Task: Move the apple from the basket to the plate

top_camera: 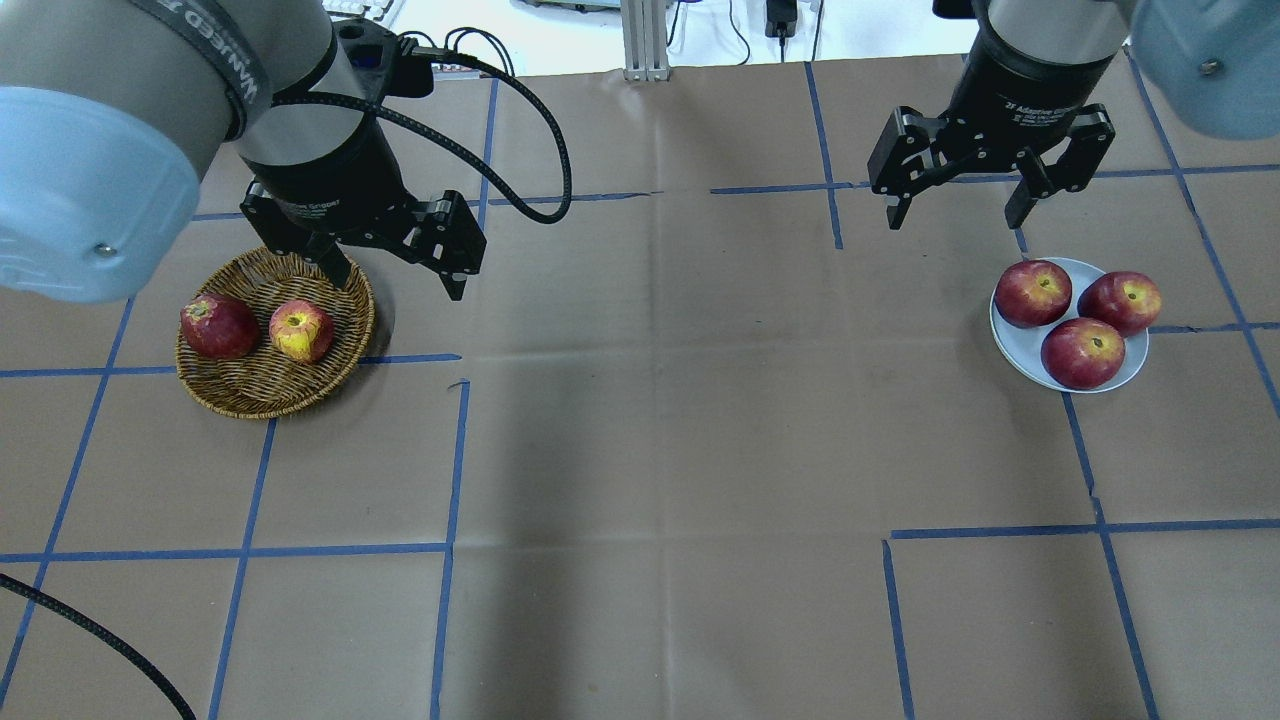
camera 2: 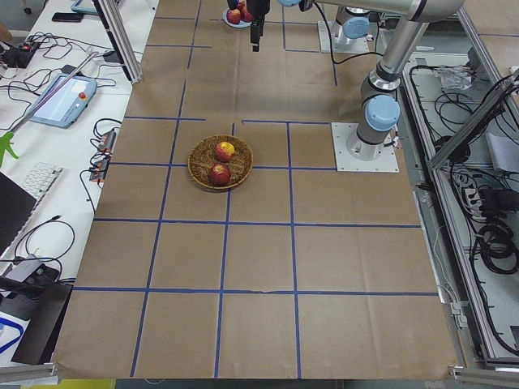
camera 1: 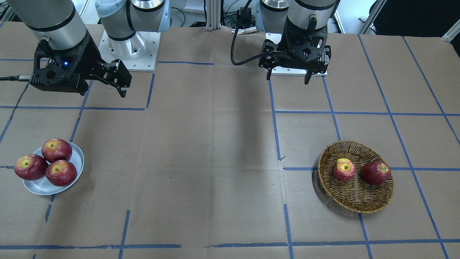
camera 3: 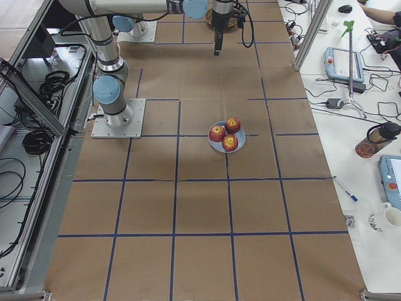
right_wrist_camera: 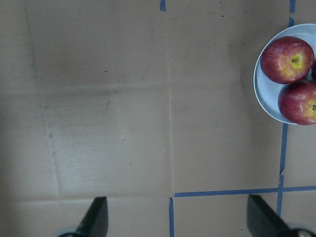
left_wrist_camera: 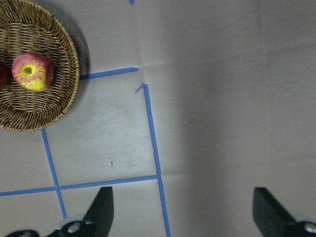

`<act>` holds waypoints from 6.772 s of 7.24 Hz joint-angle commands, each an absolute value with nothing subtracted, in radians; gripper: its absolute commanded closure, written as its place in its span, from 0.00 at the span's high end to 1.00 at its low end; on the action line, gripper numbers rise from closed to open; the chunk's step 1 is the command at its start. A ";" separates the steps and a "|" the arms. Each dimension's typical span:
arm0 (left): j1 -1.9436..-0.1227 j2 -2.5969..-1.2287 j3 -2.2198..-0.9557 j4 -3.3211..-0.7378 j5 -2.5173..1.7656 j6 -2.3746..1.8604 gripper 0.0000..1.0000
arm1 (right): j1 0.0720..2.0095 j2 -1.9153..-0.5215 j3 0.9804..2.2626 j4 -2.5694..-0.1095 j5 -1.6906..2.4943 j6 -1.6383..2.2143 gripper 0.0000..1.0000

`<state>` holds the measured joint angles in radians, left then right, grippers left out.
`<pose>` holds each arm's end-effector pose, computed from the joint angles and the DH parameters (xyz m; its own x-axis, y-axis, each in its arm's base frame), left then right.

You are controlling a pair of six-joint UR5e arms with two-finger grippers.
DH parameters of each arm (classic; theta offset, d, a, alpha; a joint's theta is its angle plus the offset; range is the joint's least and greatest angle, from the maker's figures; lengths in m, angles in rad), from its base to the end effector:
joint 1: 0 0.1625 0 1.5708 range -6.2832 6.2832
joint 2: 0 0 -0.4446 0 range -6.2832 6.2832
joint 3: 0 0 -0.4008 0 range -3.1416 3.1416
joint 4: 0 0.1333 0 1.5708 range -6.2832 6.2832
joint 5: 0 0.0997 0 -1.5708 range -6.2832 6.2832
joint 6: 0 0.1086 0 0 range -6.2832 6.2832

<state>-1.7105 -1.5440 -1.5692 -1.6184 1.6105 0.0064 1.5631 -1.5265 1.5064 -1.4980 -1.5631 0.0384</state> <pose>-0.1955 -0.4636 0.5079 -0.9885 0.1462 -0.0396 0.1455 0.9892 0.0195 0.1302 -0.5153 0.5010 -0.9989 0.0464 -0.0057 0.0461 0.9975 0.0529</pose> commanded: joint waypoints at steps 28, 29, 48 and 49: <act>-1.241 -1.965 -1.827 -0.960 1.621 0.782 0.98 | 1.563 -1.528 1.503 -1.500 -1.560 0.038 1.00; -1.239 -1.997 -1.828 -0.921 1.621 0.785 0.98 | 1.563 -1.528 1.503 -1.502 -1.560 0.038 1.00; -1.988 -2.137 -1.578 -0.960 1.615 -0.196 0.56 | 1.566 -1.534 1.508 -1.500 -1.559 0.040 1.00; -1.988 -2.144 -1.607 -0.907 1.617 -0.193 0.56 | 1.566 -1.534 1.508 -1.500 -1.557 0.040 1.00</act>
<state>-1.9801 -2.1266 -1.5869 -0.9602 1.6154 -0.1934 1.5662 -1.5340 1.5071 -1.5004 -1.5581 0.0394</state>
